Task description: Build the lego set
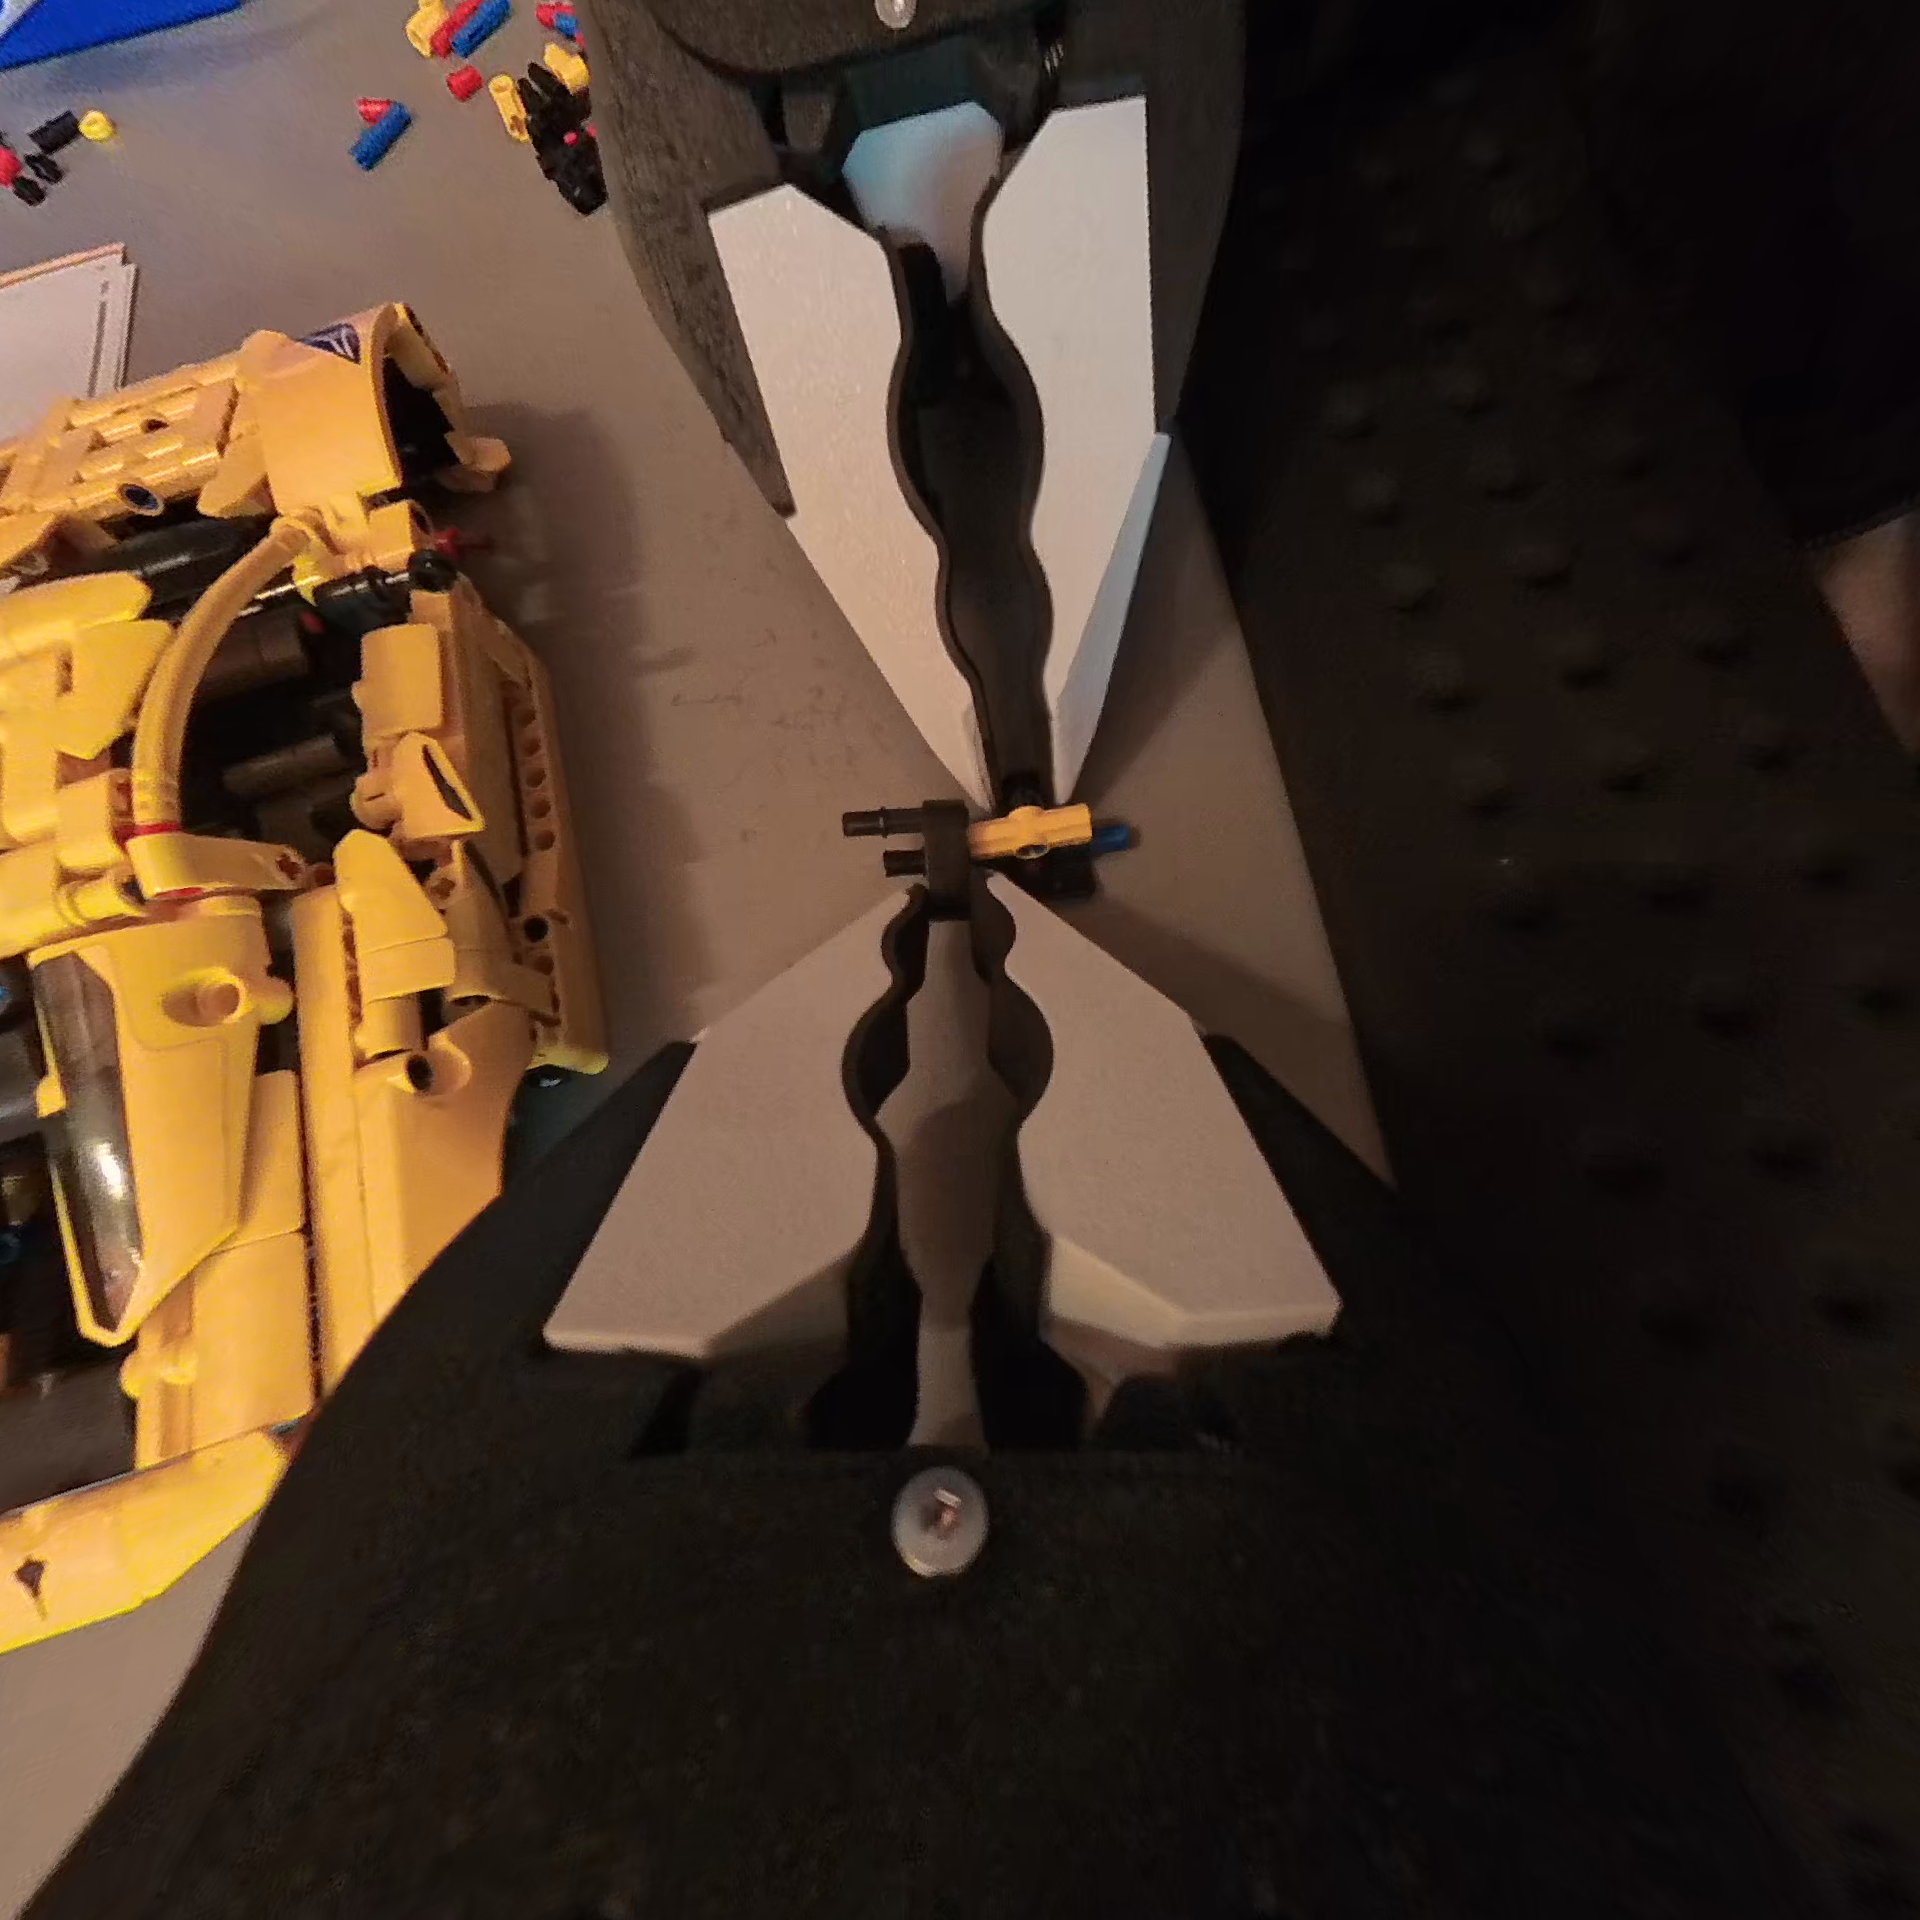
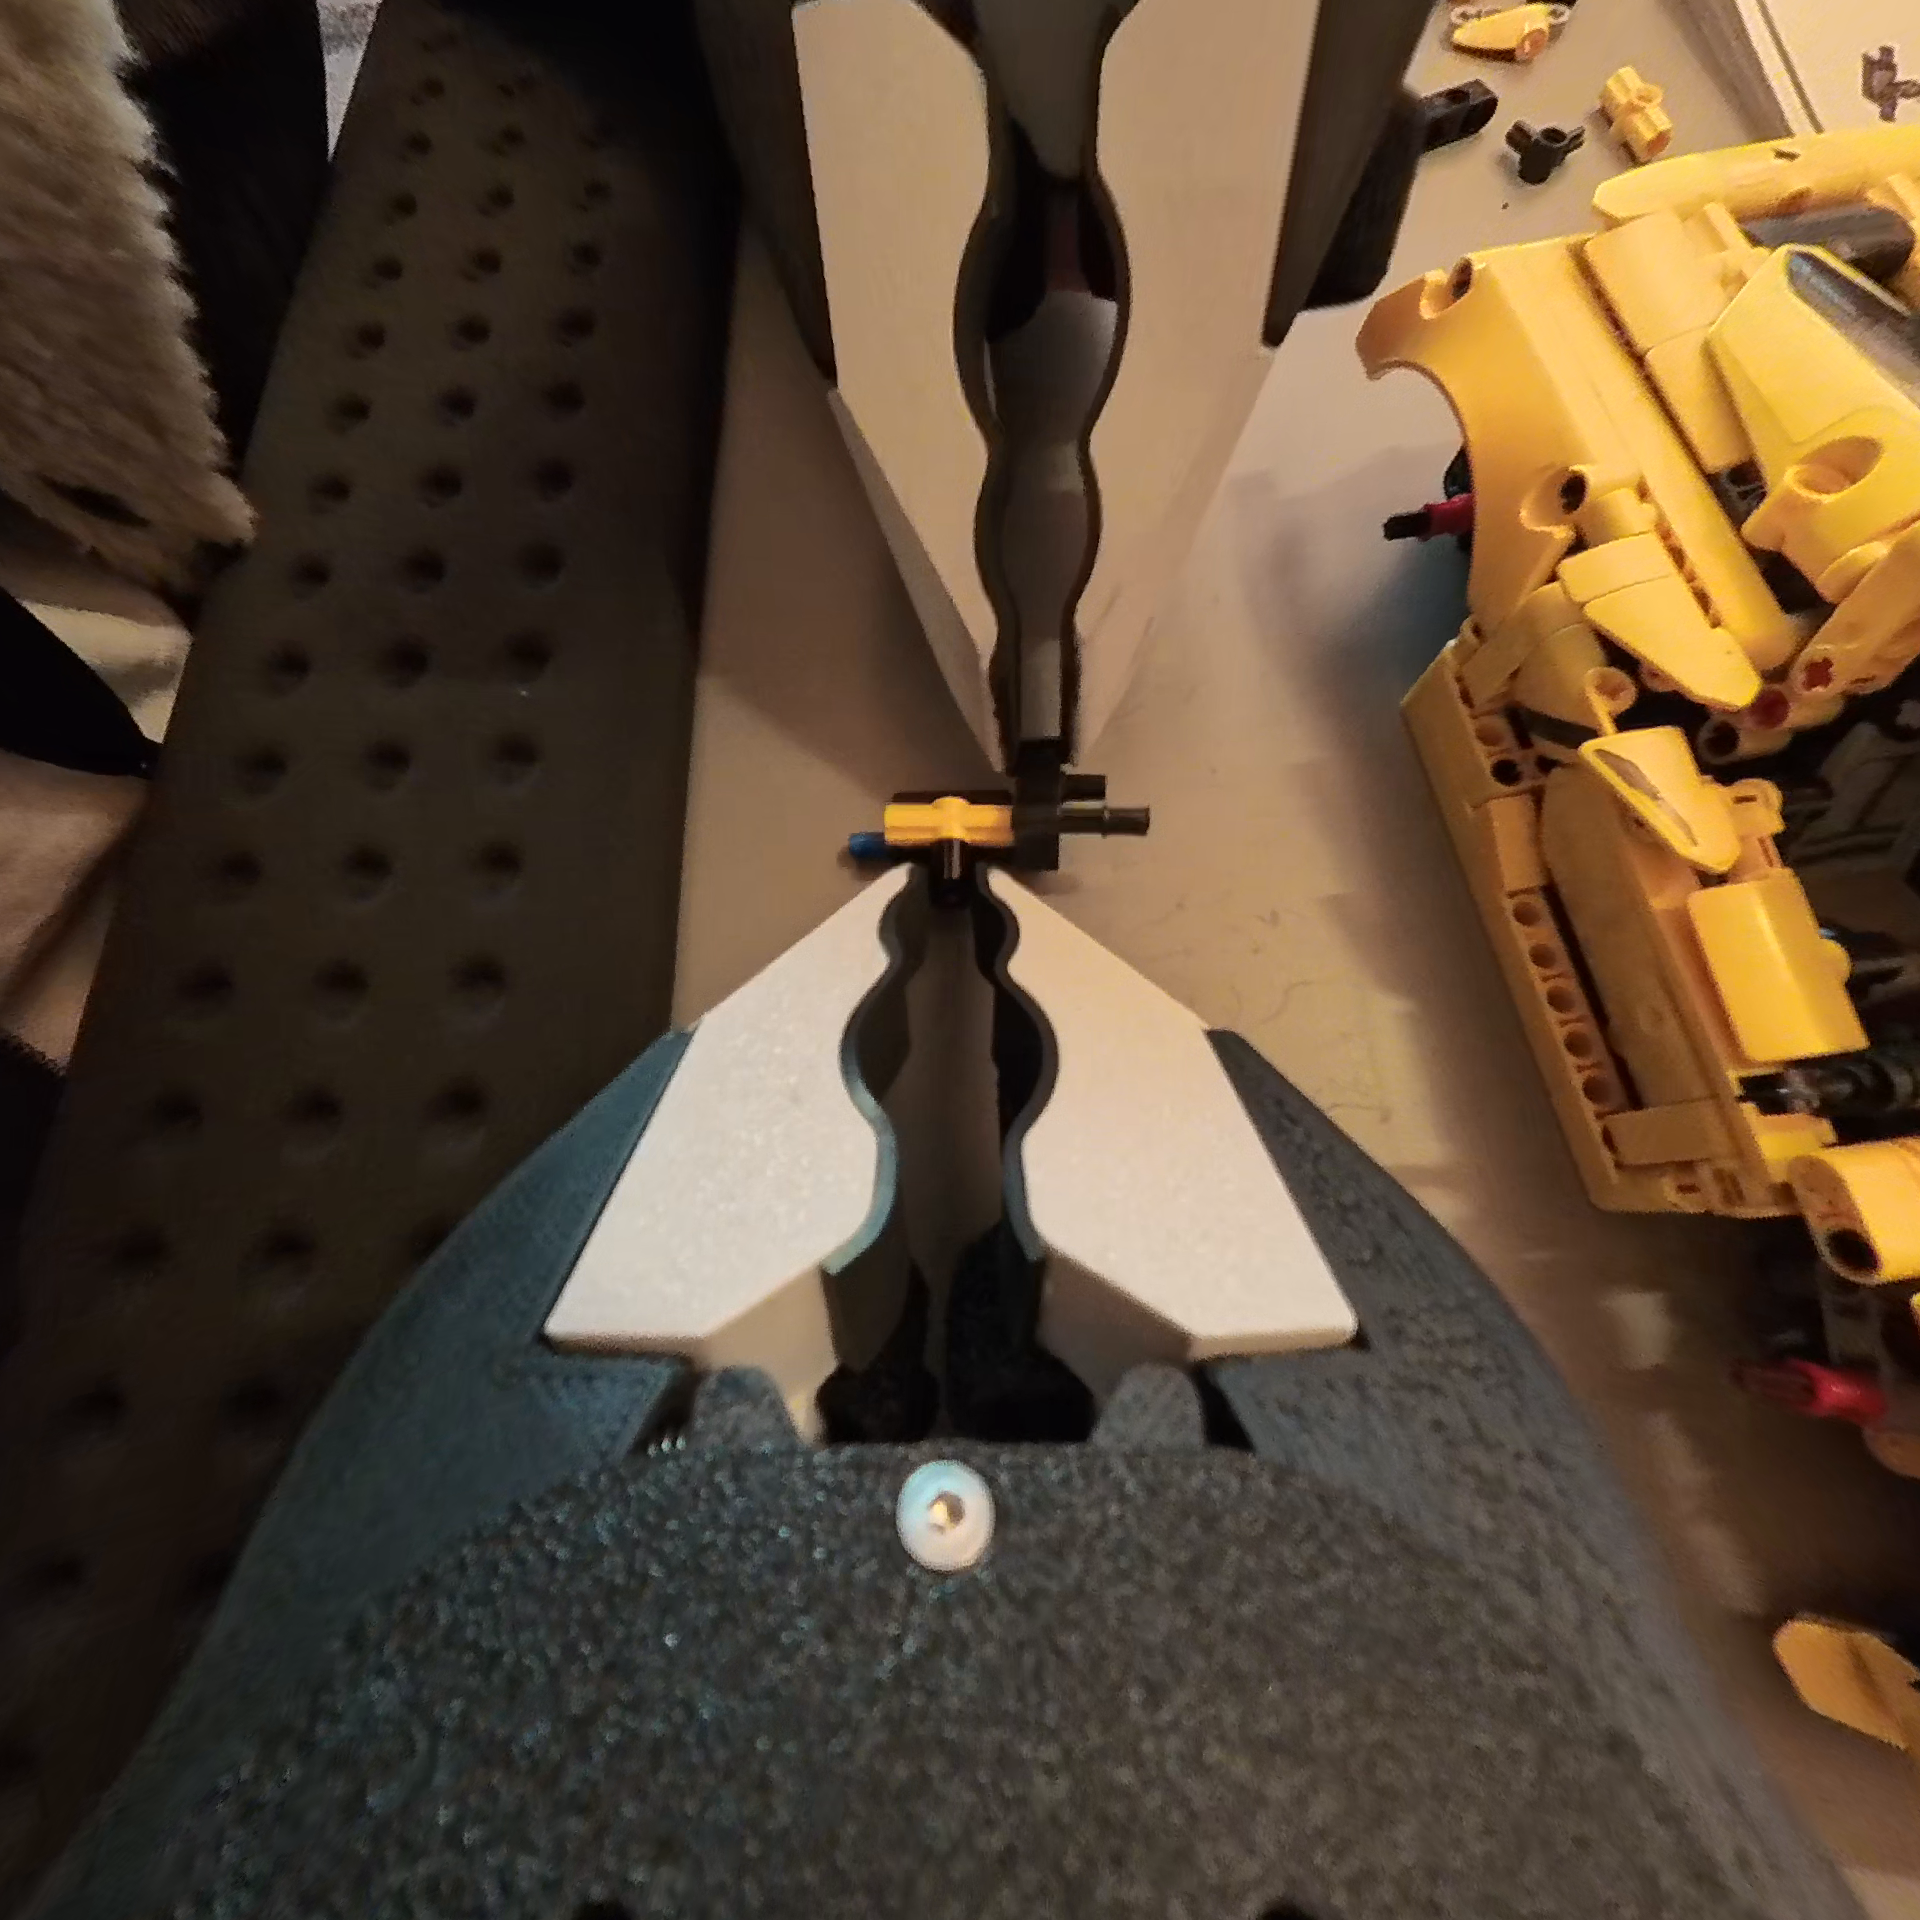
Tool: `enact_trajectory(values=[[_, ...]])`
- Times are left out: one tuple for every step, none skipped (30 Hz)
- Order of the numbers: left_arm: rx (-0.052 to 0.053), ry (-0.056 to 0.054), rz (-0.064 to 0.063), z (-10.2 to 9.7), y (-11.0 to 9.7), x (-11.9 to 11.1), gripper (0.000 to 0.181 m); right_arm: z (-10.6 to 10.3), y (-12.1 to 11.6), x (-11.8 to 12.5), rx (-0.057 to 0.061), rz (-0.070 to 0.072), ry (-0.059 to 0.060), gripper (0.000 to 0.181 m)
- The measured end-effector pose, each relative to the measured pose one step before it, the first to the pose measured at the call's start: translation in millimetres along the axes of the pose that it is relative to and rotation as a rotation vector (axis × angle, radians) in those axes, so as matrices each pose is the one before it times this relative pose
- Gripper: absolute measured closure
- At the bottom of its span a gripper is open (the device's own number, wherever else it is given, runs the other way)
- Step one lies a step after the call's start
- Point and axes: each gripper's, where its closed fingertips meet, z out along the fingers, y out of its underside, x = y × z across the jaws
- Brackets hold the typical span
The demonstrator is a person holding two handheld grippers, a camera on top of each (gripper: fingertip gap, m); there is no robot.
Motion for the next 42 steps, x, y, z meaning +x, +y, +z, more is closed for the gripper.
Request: enact_trajectory(values=[[0.0024, -0.0024, 0.0012, -0.53, -0.53, -0.38, 0.174, -0.03, -0.12, -2.06, 0.0010, -0.0052, -0.0099, 0.171], [0.0030, -0.0064, 0.0017, -0.88, -0.51, -1.25, 0.174, -1.04, -2.59, -1.62, 0.0171, 0.0005, -0.0073, 0.166], [0.0062, -0.0088, 0.0014, -1.32, -0.76, -1.73, 0.174, -2.54, -4.70, -0.01, 0.0329, 0.0076, -0.0026, 0.163], [0.0070, -0.0054, -0.0021, -1.39, -0.95, -1.59, 0.174, -3.52, -5.04, 1.60, 0.0374, 0.0148, 0.0007, 0.162], [0.0125, -0.0051, -0.0051, -1.63, -1.74, -1.48, 0.174, -3.74, -4.53, 2.04, 0.0310, 0.0219, -0.0012, 0.162], [0.0217, -0.0035, -0.0060, -1.73, -3.12, -1.22, 0.174, -3.35, -4.33, 2.04, 0.0272, 0.0233, -0.0012, 0.162], [0.0240, 0.0006, -0.0099, -1.91, -3.60, -0.65, 0.174, -2.94, -4.83, 1.04, 0.0299, 0.0177, -0.0038, 0.162], [0.0223, 0.0011, -0.0122, -1.67, -3.43, -0.74, 0.174, -2.47, -5.32, 0.49, 0.0313, 0.0094, -0.0012, 0.162], [0.0215, -0.0025, -0.0093, -1.64, -3.37, -1.12, 0.174, -2.28, -4.53, 2.21, 0.0250, 0.0010, 0.0130, 0.163], [0.0207, -0.0060, -0.0046, -1.62, -3.07, -1.42, 0.174, -2.24, -3.25, 3.22, 0.0180, -0.0061, 0.0206, 0.164], [0.0184, -0.0082, -0.0013, -1.46, -2.71, -1.49, 0.174, -1.97, -2.04, 3.17, 0.0134, -0.0074, 0.0199, 0.165], [0.0132, -0.0085, 0.0013, -1.20, -1.96, -1.37, 0.174, -1.76, -0.98, 2.91, 0.0100, -0.0034, 0.0154, 0.166], [0.0100, -0.0080, 0.0055, -0.81, -1.42, -0.79, 0.174, -1.34, 0.06, 2.38, 0.0064, 0.0010, 0.0111, 0.167], [0.0110, -0.0089, 0.0108, -0.75, -1.32, -0.55, 0.174, -0.95, 1.00, 1.59, 0.0031, 0.0023, 0.0053, 0.167], [0.0141, -0.0089, 0.0111, -0.60, -1.32, -0.42, 0.174, -0.75, 1.48, 1.69, -0.0004, 0.0035, 0.0054, 0.167], [0.0129, -0.0109, 0.0020, -0.34, -0.84, -1.41, 0.174, -0.77, 0.98, 1.45, -0.0007, 0.0049, 0.0047, 0.168], [0.0084, -0.0044, -0.0086, -0.05, 0.14, -1.16, 0.174, -0.69, 0.37, 0.98, 0.0019, 0.0026, 0.0035, 0.167], [0.0034, -0.0016, -0.0148, 0.29, 1.08, -1.45, 0.174, -0.60, 0.13, 1.01, 0.0002, -0.0009, 0.0061, 0.168], [-0.0033, -0.0023, -0.0164, 0.61, 2.19, -1.75, 0.174, -0.49, 0.10, 1.10, -0.0006, -0.0048, 0.0080, 0.169], [-0.0048, -0.0080, -0.0112, 0.50, 2.42, -2.48, 0.174, -0.47, -0.22, 0.82, 0.0003, -0.0048, 0.0071, 0.169], [-0.0017, -0.0096, -0.0027, 0.32, 1.82, -2.16, 0.174, -0.21, -0.28, 0.34, 0.0017, -0.0022, 0.0036, 0.169], [-0.0020, -0.0030, -0.0002, 0.31, 1.47, -0.97, 0.174, -0.31, -0.16, 0.20, 0.0009, -0.0005, 0.0025, 0.169], [-0.0051, -0.0033, -0.0039, 0.36, 1.32, -0.87, 0.174, -0.14, 0.05, 0.48, -0.0008, -0.0010, 0.0036, 0.170], [-0.0018, -0.0081, -0.0031, 0.19, 0.46, -1.27, 0.174, 0.00, 0.42, 0.73, -0.0029, -0.0017, 0.0050, 0.170], [0.0004, -0.0019, 0.0007, -0.19, -0.55, 0.04, 0.174, 0.12, 0.65, 0.45, -0.0034, -0.0019, 0.0032, 0.170], [-0.0016, 0.0031, 0.0024, -0.13, -0.43, 1.05, 0.174, 0.29, 0.74, 0.40, -0.0040, -0.0009, 0.0024, 0.170], [-0.0030, -0.0014, 0.0048, 0.01, -0.29, 0.61, 0.174, 0.32, 0.90, 0.70, -0.0048, -0.0015, 0.0036, 0.171], [-0.0029, -0.0004, 0.0083, 0.06, -0.18, 1.06, 0.174, 0.29, 1.32, 0.99, -0.0065, -0.0018, 0.0055, 0.171], [-0.0059, 0.0034, 0.0068, 0.23, 0.29, 1.40, 0.174, 0.43, 1.57, 1.05, -0.0086, -0.0010, 0.0058, 0.171], [-0.0060, 0.0001, 0.0050, 0.37, 0.59, 0.77, 0.174, 0.39, 1.30, 0.83, -0.0069, -0.0013, 0.0044, 0.171], [-0.0026, -0.0030, 0.0063, 0.22, 0.33, 0.20, 0.174, 0.22, 0.58, 0.26, -0.0033, -0.0019, 0.0023, 0.171], [-0.0035, -0.0003, 0.0042, 0.30, 0.45, 0.16, 0.174, 0.07, 0.04, -0.08, -0.0005, -0.0024, 0.0012, 0.171], [-0.0039, -0.0007, 0.0005, 0.16, 0.55, -0.24, 0.174, 0.17, 0.00, -0.08, -0.0007, -0.0024, 0.0009, 0.172], [0.0005, -0.0042, -0.0003, -0.03, 0.01, -0.85, 0.174, 0.24, 0.23, -0.19, -0.0022, -0.0016, 0.0002, 0.172], [0.0015, -0.0008, -0.0008, -0.23, -0.07, -0.47, 0.174, 0.14, 0.00, -0.36, -0.0005, -0.0016, -0.0001, 0.172], [-0.0009, 0.0004, -0.0024, -0.01, 0.18, -0.31, 0.174, 0.11, -0.12, -0.26, -0.0003, -0.0024, 0.0002, 0.172], [0.0011, -0.0018, -0.0017, -0.11, -0.22, -0.54, 0.174, 0.28, 0.19, -0.23, -0.0020, -0.0026, 0.0004, 0.172], [0.0032, 0.0005, -0.0003, -0.10, -0.38, 0.08, 0.174, 0.18, 0.28, -0.24, -0.0013, -0.0026, 0.0002, 0.172], [0.0007, 0.0045, -0.0012, 0.08, -0.23, 0.67, 0.174, 0.23, 0.36, -0.17, -0.0023, -0.0019, 0.0008, 0.172], [0.0000, 0.0025, -0.0009, 0.27, -0.06, 0.54, 0.174, 0.23, 0.50, 0.03, -0.0027, -0.0010, 0.0002, 0.172], [0.0002, 0.0021, 0.0012, 0.26, 0.02, 0.48, 0.174, 0.18, 0.24, -0.17, -0.0010, -0.0001, -0.0006, 0.172], [-0.0020, 0.0030, 0.0006, 0.35, 0.30, 0.68, 0.174, 0.02, 0.13, -0.06, -0.0003, -0.0001, -0.0004, 0.172]])
